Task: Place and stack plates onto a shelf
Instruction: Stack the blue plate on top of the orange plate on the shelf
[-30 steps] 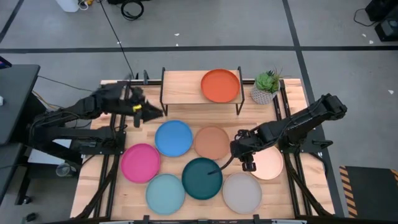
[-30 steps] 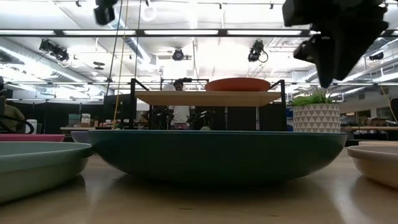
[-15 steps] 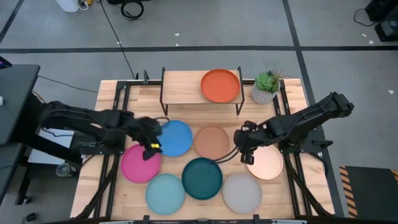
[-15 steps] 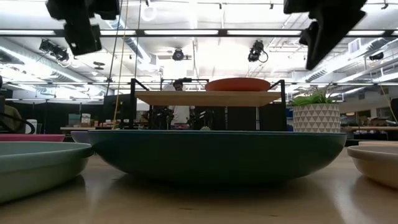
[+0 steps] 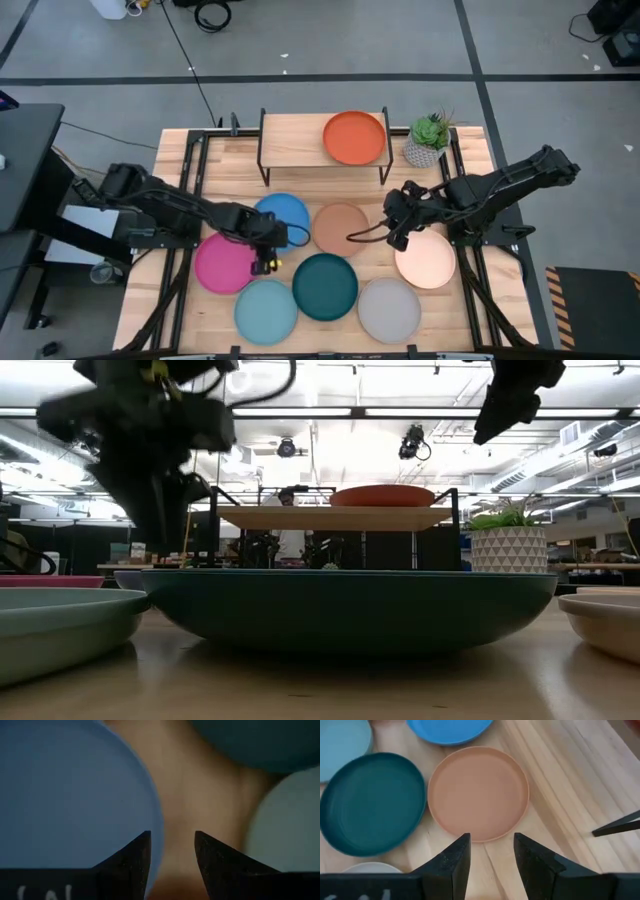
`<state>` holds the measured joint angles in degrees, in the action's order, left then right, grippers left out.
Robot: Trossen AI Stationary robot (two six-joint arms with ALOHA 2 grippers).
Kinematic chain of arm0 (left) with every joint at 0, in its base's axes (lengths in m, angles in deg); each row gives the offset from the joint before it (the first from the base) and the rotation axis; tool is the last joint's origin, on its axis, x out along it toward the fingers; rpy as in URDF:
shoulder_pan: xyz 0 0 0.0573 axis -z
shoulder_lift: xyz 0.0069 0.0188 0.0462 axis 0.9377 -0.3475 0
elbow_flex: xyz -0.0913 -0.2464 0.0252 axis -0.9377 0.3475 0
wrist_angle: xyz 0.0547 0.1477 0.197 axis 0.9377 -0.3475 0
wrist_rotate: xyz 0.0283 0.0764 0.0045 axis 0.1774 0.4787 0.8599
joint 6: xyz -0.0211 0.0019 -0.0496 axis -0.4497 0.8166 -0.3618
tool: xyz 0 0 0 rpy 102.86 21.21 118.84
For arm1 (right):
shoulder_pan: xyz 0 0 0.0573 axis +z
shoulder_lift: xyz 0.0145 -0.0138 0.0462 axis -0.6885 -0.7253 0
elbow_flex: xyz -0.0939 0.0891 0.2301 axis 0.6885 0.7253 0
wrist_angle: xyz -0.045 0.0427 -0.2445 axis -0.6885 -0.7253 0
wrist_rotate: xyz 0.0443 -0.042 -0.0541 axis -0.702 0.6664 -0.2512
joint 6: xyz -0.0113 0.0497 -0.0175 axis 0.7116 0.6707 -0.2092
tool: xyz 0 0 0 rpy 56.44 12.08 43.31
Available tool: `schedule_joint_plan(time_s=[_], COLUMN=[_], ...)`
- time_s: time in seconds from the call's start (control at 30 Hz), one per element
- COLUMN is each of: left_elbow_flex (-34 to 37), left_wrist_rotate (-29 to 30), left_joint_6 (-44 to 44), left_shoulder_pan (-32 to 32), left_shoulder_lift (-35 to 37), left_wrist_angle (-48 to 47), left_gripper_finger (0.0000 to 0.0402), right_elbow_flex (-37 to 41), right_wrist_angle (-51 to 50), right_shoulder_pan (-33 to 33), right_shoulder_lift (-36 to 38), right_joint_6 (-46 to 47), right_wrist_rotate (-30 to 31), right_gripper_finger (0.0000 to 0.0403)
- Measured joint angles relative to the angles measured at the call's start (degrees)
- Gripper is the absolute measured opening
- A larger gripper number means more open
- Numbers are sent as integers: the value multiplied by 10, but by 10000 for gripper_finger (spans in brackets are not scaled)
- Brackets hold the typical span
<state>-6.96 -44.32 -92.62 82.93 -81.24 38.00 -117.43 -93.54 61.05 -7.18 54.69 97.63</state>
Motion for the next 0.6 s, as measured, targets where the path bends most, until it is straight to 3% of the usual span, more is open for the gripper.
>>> schedule_joint_plan(time_s=[0.13, 0.33, 0.6], left_elbow_flex=[0, 0, -2], left_wrist_rotate=[39, 47, 30], left_joint_6=[-1, 0, 5], left_shoulder_pan=[5, 9, 15], left_shoulder_lift=[-34, -72, -72], left_wrist_angle=[16, 27, 26], left_gripper_finger=[160, 148, 24], right_elbow_flex=[0, 0, 0], right_wrist_angle=[-3, -5, -5], right_shoulder_pan=[0, 0, 0], right_shoulder_lift=[0, 0, 0], right_joint_6=[-1, -15, -17], right_wrist_rotate=[0, 2, 3], right_gripper_finger=[157, 157, 157])
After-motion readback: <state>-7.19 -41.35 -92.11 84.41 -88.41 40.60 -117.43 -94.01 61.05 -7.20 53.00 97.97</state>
